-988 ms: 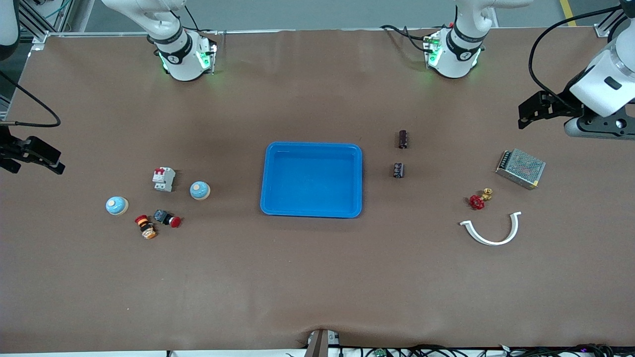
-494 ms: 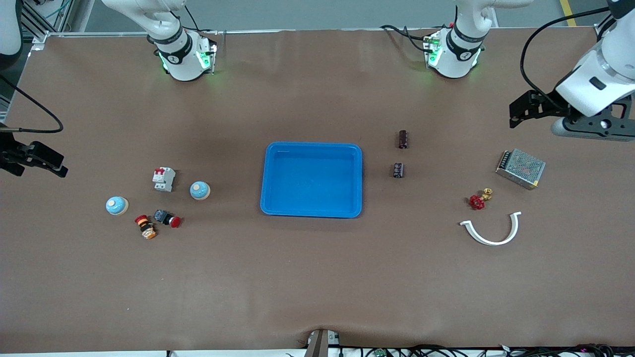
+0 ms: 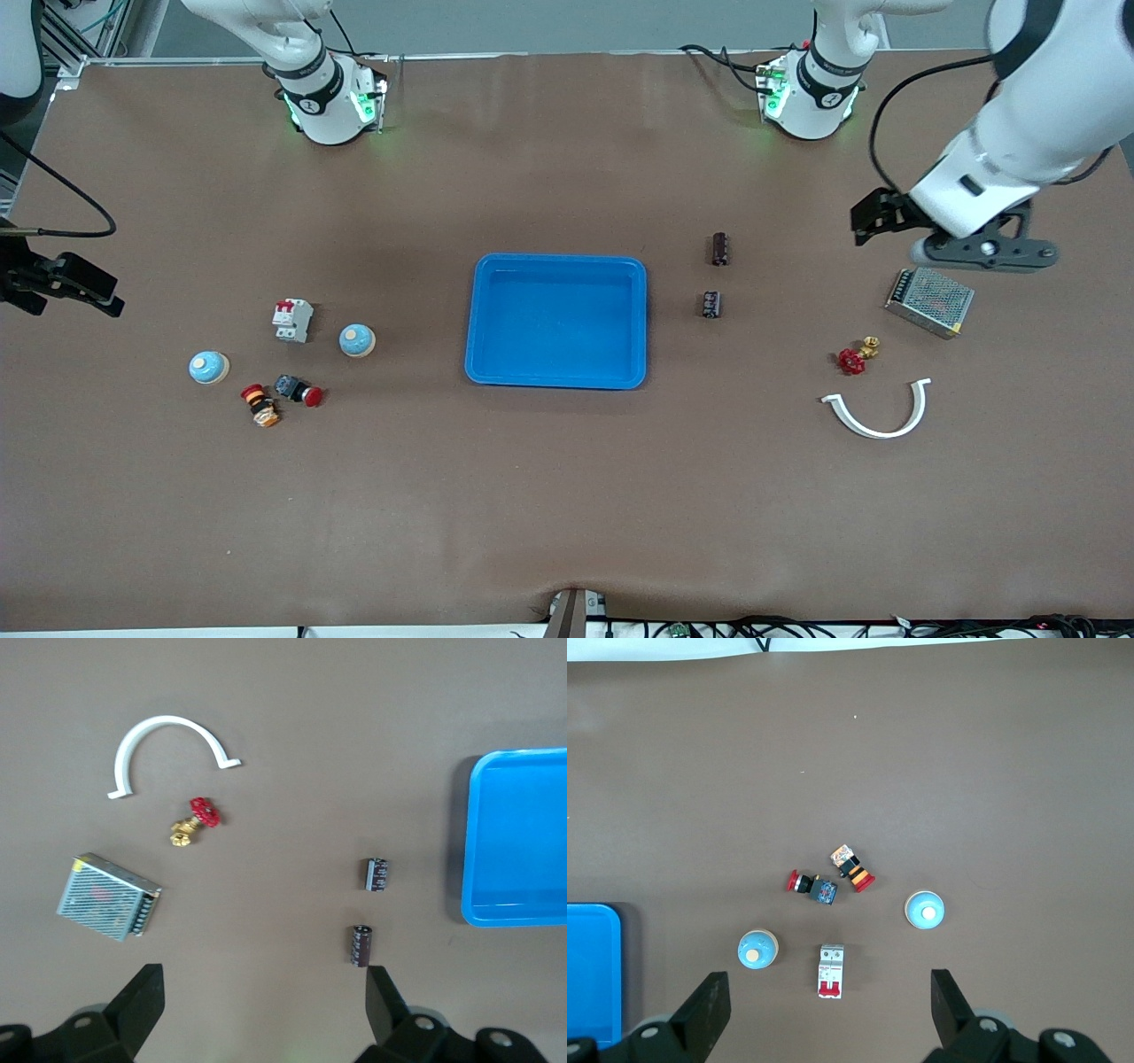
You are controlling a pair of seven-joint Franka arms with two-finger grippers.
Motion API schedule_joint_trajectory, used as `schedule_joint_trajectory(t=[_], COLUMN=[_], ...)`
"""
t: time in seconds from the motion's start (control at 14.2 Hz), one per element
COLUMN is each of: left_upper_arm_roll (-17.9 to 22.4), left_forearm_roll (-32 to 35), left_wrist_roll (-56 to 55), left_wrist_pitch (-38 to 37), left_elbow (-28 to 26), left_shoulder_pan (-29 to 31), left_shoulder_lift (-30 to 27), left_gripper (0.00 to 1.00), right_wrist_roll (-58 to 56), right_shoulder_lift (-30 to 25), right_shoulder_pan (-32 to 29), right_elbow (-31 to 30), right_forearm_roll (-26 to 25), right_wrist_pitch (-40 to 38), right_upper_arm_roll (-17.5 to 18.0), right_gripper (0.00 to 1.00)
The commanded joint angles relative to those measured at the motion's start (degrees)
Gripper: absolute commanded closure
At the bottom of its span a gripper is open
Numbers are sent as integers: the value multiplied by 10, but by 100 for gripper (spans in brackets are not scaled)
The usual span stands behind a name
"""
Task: Place electrolytic capacitor and blue bell in tray
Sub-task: 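Move the left gripper toward the first brown capacitor beside the tray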
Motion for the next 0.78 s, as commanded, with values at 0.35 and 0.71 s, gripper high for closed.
schedule_joint_trajectory(t=[0.35,0.71], left_upper_arm_roll=[-25,-84], left_forearm_roll=[-63,-91], left_wrist_roll=[-19,-73], left_wrist_pitch=[120,215], left_elbow=[-198,-314], left_shoulder_pan=[5,5], left_shoulder_lift=[-89,-130], left_gripper=[0,0], right_wrist_roll=[0,3], right_shoulder_lift=[0,0], right_shoulder_pan=[-3,0], right_elbow=[6,6], right_forearm_roll=[-7,-9], right_wrist_pitch=[-7,-7], right_upper_arm_roll=[3,3], right_gripper=[0,0])
